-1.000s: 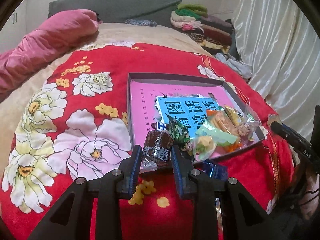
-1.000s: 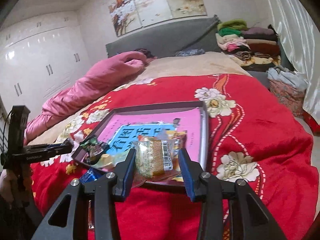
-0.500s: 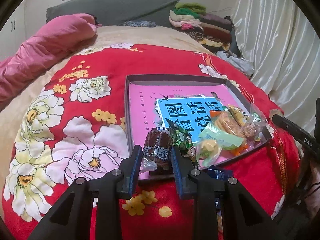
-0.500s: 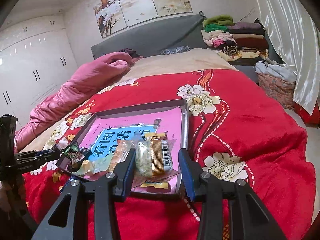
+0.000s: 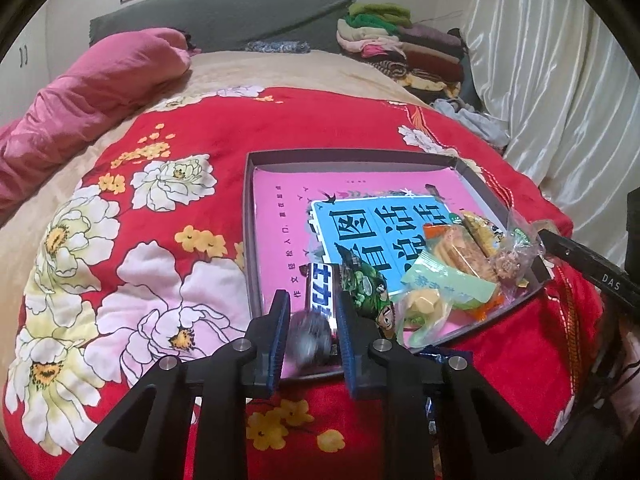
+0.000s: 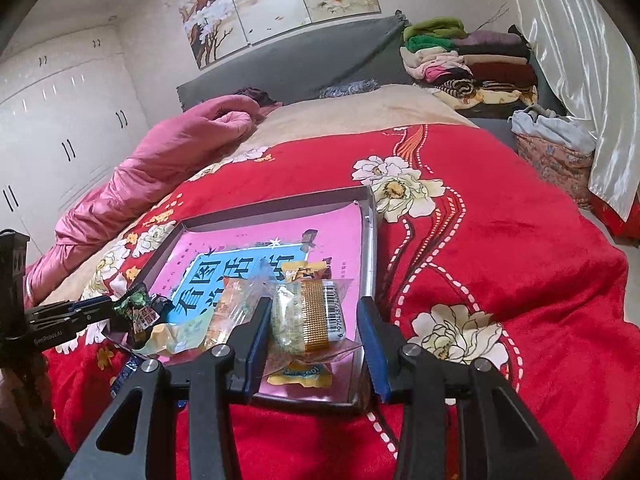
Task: Organize snacks
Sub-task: 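Lower the chocolate bar and cookie bag into the pink tray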
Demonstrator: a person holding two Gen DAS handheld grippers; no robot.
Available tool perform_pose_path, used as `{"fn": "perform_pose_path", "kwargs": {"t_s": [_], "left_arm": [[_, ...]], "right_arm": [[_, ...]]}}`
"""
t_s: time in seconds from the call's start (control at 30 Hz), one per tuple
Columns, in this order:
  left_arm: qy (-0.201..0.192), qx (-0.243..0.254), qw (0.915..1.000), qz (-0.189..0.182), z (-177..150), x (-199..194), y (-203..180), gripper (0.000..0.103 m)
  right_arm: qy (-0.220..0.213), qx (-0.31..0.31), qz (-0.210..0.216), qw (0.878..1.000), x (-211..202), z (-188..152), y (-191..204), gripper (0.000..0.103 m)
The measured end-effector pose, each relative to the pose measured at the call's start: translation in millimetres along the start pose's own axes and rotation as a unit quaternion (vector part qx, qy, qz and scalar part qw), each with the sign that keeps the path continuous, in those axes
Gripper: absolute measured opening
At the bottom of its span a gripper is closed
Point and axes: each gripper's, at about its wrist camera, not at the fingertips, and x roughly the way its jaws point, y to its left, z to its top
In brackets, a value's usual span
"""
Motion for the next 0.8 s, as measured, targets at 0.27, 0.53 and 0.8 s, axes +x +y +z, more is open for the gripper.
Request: {"fn": "perform_pose_path", "kwargs": {"t_s": [0.27, 0.53, 0.8], "left_arm": [[0.012, -0.007, 0.9999, -0.001, -1, 12, 3, 0.022], [0.013, -0.008, 0.9999, -0.001, -1, 14, 3, 0.022], [0.013, -0.009, 0.9999, -0.002, -2, 14, 3, 0.022]], "right_arm": [[0.011, 0.001, 0.004, 1.000, 7, -1, 1, 0.043], [0.017, -0.008, 0.009, 1.000, 12, -2, 6, 0.043], [0.024, -0.014, 0.020, 0.999, 18, -3, 13, 0.043]]}}
